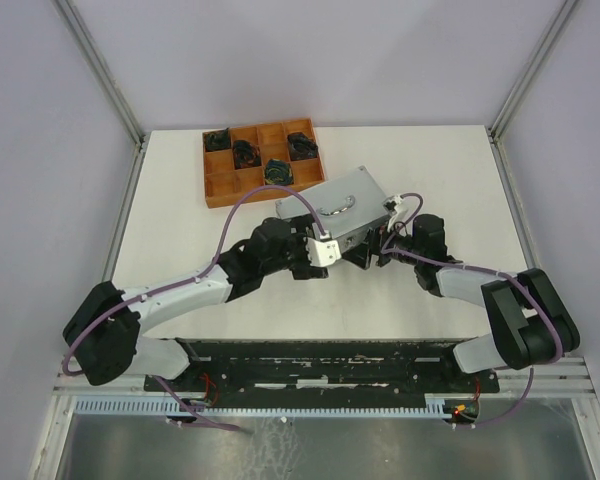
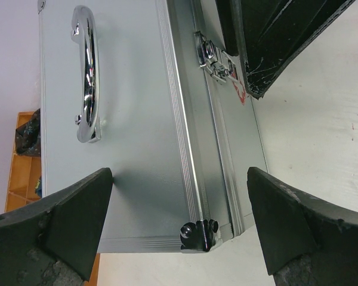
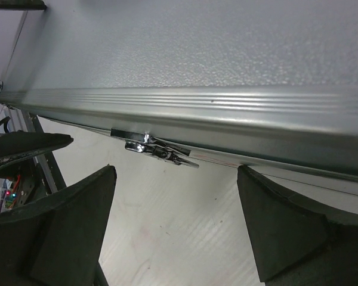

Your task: Organize the medicine kit

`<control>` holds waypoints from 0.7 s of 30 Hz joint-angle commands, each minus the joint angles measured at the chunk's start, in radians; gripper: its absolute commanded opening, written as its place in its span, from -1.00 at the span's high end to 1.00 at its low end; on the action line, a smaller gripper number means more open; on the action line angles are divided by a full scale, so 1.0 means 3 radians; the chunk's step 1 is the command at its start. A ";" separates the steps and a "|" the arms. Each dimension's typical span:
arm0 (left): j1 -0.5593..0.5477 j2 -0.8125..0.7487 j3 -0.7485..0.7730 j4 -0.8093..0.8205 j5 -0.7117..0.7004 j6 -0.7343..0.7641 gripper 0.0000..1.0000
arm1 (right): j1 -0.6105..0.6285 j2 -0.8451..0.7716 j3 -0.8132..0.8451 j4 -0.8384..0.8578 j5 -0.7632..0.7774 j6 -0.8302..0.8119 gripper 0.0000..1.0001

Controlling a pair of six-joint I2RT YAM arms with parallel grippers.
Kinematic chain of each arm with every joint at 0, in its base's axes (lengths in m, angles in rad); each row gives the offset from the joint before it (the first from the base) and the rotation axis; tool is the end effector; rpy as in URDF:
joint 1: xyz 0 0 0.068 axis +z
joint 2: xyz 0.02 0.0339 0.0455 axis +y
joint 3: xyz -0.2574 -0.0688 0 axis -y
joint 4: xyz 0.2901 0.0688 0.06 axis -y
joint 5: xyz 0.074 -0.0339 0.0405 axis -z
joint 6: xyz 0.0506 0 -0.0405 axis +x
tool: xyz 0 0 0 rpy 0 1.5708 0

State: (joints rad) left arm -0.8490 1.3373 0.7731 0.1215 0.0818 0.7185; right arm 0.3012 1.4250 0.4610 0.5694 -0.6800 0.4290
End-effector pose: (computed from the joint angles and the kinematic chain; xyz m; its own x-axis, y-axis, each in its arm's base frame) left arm 0.2282 -0.2655 0.2062 0.3115 0.6391 -0.7033 0.7862 0.2424 0.5684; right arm 0.2789 0.1200 0.1205 -0.6604 0.1335 -0.7389 -0.5612 0.5661 0.6038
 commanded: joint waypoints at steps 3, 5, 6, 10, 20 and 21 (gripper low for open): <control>0.0022 -0.0090 -0.0045 -0.0055 0.0113 -0.0142 -0.99 | 0.0024 -0.0005 0.0051 0.0527 -0.0063 0.0238 -0.82; 0.0023 -0.0096 -0.0069 -0.0034 0.0108 -0.0133 -0.99 | 0.0028 -0.0019 0.0049 0.0614 -0.0105 0.0310 -0.82; 0.0023 -0.0096 -0.0076 -0.0028 0.0102 -0.0133 -0.99 | 0.0029 -0.0008 0.0058 0.0635 -0.0152 0.0352 -0.81; 0.0024 -0.0081 -0.0077 -0.0019 0.0079 -0.0125 -0.99 | 0.0048 0.0046 0.0069 0.0766 -0.0279 0.0473 -0.79; 0.0022 -0.0104 -0.0061 -0.0042 0.0072 -0.0130 -0.99 | 0.0067 0.0123 0.0111 0.0843 -0.0585 0.0601 -0.76; 0.0023 -0.0110 -0.0065 -0.0045 0.0068 -0.0130 -0.99 | 0.0072 0.0111 0.0114 0.0836 -0.0615 0.0612 -0.76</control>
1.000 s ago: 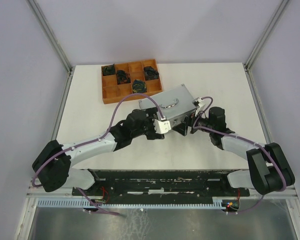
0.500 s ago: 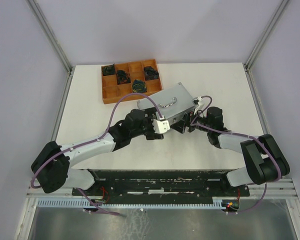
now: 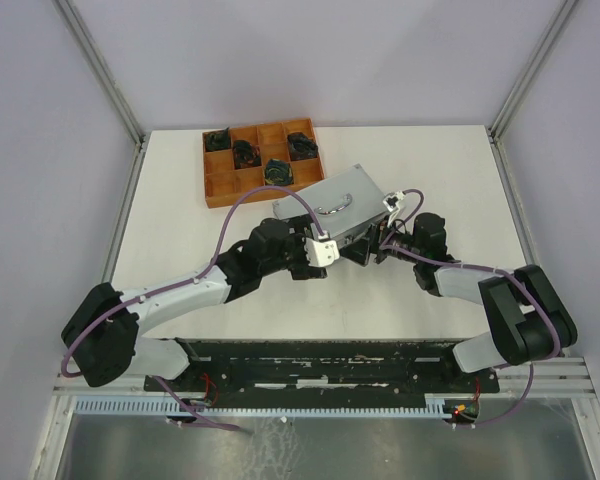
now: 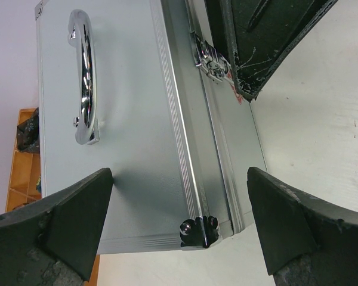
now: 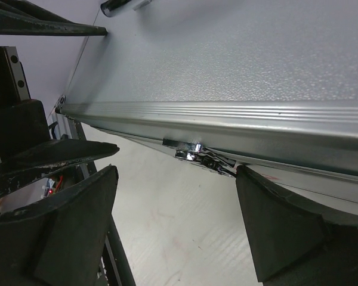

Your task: Organize the medicine kit

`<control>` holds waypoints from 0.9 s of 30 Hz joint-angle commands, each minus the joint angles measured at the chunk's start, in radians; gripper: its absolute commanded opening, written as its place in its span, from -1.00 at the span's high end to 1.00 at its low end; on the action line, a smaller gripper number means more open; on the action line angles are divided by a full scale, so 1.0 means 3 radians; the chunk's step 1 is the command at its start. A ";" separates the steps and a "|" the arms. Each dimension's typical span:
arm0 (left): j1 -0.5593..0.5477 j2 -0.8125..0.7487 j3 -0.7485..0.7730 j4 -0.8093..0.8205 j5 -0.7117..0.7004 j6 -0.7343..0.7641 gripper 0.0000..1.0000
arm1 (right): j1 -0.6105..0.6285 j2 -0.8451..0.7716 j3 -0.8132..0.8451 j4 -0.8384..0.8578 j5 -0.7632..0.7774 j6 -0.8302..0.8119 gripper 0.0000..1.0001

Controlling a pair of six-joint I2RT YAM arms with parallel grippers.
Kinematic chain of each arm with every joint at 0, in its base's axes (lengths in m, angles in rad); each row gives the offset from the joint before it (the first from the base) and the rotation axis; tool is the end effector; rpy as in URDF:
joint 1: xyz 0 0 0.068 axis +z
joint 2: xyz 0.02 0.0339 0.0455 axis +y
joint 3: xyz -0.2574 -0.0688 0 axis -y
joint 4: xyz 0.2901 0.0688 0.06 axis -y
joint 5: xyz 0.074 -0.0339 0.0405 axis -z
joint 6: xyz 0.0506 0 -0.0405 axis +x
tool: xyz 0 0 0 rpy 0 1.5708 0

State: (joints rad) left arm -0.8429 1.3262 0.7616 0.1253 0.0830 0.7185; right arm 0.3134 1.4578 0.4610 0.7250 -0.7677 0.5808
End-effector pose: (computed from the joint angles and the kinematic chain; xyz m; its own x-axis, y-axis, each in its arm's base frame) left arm 0.2280 -0.2622 0.2058 0.3096 0.6386 -0.7045 0.7839 0.2479 0.5692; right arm 0.2795 0.1275 0.1286 -0.6844 0.1932 -0.7030 -0.5774 0.4452 0.6844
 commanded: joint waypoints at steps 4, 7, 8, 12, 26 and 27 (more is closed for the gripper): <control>0.0002 -0.0089 -0.0043 -0.0060 0.0046 -0.0102 -0.99 | 0.0029 -0.0110 0.0137 0.0161 -0.0427 0.0067 -0.73; 0.0002 -0.0095 -0.0046 -0.0060 0.0036 -0.0099 -0.98 | 0.0029 -0.0199 0.0207 -0.0113 -0.0483 -0.0073 -0.71; 0.0002 -0.0095 -0.0048 -0.0056 0.0038 -0.0107 -0.99 | 0.0028 -0.0233 0.0252 -0.0262 -0.0495 -0.0157 -0.70; 0.0004 -0.0100 -0.0064 -0.0047 0.0043 -0.0104 -0.98 | 0.0024 -0.0324 0.0348 -0.0536 -0.0551 -0.0301 -0.68; 0.0007 -0.0148 -0.0105 -0.0039 0.0019 -0.0075 -0.99 | 0.0027 -0.0394 0.0415 -0.0516 -0.0448 -0.0252 -0.66; 0.0003 -0.0152 -0.0105 -0.0039 0.0015 -0.0074 -0.98 | 0.0024 -0.0391 0.0420 -0.0508 -0.0424 -0.0241 -0.66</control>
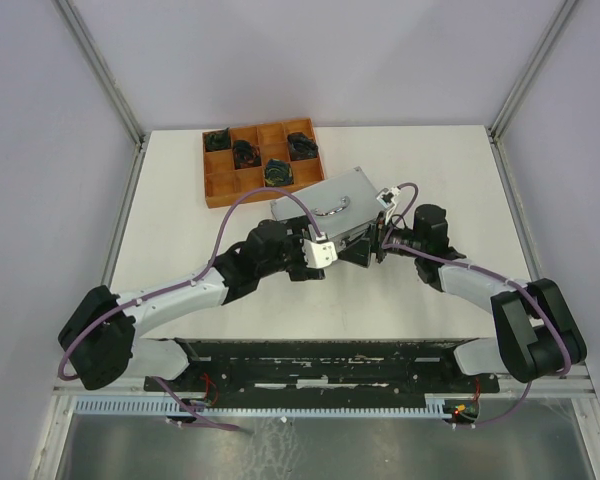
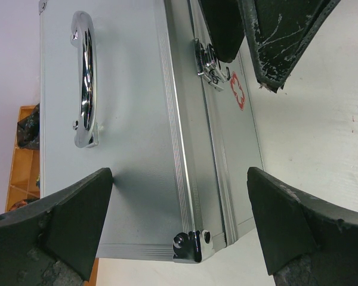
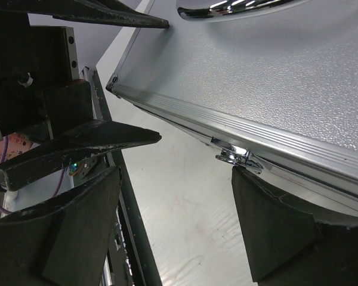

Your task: Organize the medicine kit

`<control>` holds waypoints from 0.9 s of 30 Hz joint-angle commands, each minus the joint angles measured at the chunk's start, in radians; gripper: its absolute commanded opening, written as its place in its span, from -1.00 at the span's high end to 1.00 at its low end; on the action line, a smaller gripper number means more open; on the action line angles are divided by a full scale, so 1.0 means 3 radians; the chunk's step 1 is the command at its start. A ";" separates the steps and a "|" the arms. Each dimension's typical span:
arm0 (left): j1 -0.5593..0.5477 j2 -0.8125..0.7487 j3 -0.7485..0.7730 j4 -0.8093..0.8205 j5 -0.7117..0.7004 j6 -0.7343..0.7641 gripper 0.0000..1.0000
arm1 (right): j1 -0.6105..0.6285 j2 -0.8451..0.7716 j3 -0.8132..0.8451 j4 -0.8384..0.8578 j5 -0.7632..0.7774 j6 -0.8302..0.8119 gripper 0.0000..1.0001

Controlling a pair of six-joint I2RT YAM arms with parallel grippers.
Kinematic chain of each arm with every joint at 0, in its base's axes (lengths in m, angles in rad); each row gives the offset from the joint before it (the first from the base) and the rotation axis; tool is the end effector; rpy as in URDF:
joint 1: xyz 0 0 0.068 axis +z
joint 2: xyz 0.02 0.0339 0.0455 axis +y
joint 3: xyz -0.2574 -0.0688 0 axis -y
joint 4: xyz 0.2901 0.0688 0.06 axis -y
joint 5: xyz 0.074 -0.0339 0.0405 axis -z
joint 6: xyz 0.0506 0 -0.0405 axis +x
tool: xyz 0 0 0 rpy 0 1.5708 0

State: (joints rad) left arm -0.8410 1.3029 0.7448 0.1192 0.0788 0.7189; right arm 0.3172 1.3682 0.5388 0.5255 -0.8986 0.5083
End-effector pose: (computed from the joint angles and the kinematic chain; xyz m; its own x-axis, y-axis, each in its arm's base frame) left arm 0.2253 -0.2578 0.2061 0.3074 0.6411 -0.7032 0.7815 0.2516 0.5710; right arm 0.2813 0.1340 0.1606 -0.6881 0.0931 -0.7196 -0.6510 0.3588 0.6689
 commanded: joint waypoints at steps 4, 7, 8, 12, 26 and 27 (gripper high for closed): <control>0.0001 -0.0079 -0.0053 -0.0016 0.0027 -0.0063 -0.99 | 0.0015 -0.0092 0.0187 0.0180 0.0075 0.0056 -0.67; 0.0004 -0.0071 -0.0063 -0.0015 0.0024 -0.0046 -0.99 | 0.0010 -0.0092 0.0178 0.0305 0.0076 0.0196 -0.67; 0.0001 -0.0072 -0.0064 -0.0014 0.0024 -0.0042 -0.99 | 0.0011 -0.0093 0.0169 0.0361 0.0079 0.0243 -0.67; -0.0004 -0.0076 -0.0064 -0.0009 0.0019 -0.0034 -0.99 | 0.0011 -0.0075 0.0160 0.0506 0.0100 0.0386 -0.68; -0.0002 -0.0094 -0.0095 -0.0009 0.0049 -0.0005 -0.99 | 0.0016 -0.0023 0.0130 0.0581 0.0302 0.0448 -0.68; 0.0001 -0.0094 -0.0095 -0.0009 0.0049 -0.0003 -0.99 | 0.0019 -0.0019 0.0132 0.0537 0.0325 0.0412 -0.68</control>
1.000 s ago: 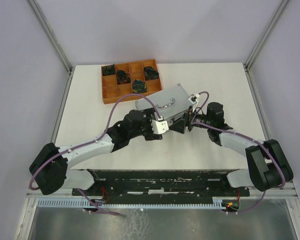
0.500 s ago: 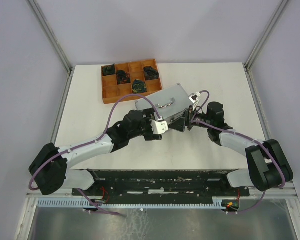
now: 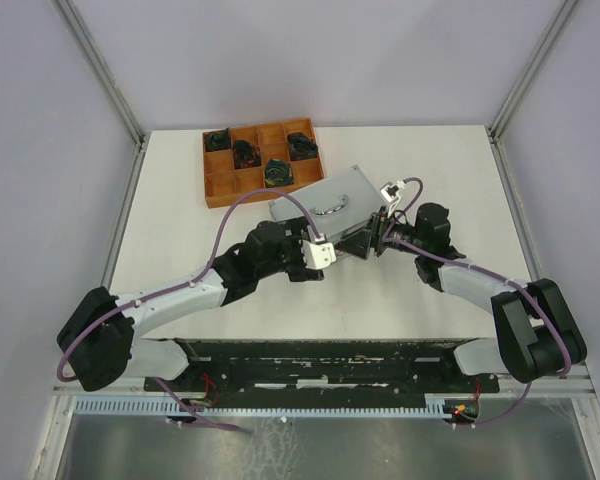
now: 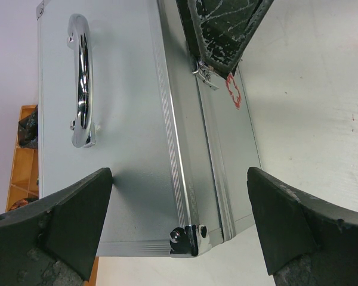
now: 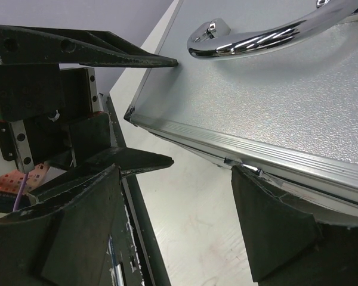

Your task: Organize the medicine kit

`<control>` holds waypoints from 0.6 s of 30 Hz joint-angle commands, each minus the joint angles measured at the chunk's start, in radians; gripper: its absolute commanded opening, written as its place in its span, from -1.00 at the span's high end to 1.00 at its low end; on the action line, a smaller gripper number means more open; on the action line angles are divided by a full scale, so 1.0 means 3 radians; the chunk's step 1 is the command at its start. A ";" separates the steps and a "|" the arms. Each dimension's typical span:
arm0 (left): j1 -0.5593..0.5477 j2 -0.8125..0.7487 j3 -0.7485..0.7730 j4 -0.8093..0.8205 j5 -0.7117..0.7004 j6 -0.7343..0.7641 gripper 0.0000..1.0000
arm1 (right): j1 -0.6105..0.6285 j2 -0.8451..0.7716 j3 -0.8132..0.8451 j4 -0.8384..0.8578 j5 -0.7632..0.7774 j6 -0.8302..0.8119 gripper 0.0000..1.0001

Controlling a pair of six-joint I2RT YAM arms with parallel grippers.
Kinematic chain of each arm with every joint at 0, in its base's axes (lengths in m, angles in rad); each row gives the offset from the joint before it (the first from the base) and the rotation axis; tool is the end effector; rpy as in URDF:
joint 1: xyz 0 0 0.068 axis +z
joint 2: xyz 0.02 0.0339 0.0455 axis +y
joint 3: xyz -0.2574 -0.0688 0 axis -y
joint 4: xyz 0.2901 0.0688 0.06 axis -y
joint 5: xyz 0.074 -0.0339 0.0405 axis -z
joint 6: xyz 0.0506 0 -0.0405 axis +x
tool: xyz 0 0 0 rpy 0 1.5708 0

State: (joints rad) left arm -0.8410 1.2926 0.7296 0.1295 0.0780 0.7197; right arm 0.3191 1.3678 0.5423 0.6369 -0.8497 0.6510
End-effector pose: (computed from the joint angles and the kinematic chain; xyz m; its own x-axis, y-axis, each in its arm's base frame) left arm 0.2235 -0.2557 0.2046 0.3103 0.6388 -0.7040 0.7788 0.2539 0.5736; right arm 0.2866 0.1347 0.1730 -0.6916 0.1928 -0.6960 -0.6141 0.3502 0.7073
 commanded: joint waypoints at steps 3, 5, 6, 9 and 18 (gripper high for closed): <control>-0.0004 -0.0069 -0.0044 -0.0043 0.0047 0.0003 -0.99 | 0.0018 -0.0028 0.0137 0.0000 0.0217 -0.0209 -0.67; -0.0002 -0.0077 -0.0044 -0.0043 0.0044 0.0004 -0.99 | 0.0020 -0.0058 0.0154 -0.0221 0.0243 -0.0357 -0.67; 0.0000 -0.0080 -0.0044 -0.0043 0.0045 0.0007 -0.99 | 0.0020 -0.0074 0.0163 -0.0322 0.0258 -0.0450 -0.67; -0.0003 -0.0090 -0.0044 -0.0052 0.0037 0.0017 -0.99 | 0.0023 -0.0153 0.0165 -0.0561 0.0317 -0.0671 -0.67; 0.0000 -0.0109 -0.0055 -0.0048 0.0031 0.0016 -0.99 | 0.0024 -0.0233 0.0219 -0.0592 0.0189 -0.0698 -0.68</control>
State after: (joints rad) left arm -0.8410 1.2869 0.7277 0.1257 0.0780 0.7197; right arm 0.3218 1.3357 0.5552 0.4435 -0.7734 0.4732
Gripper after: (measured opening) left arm 0.994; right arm 0.838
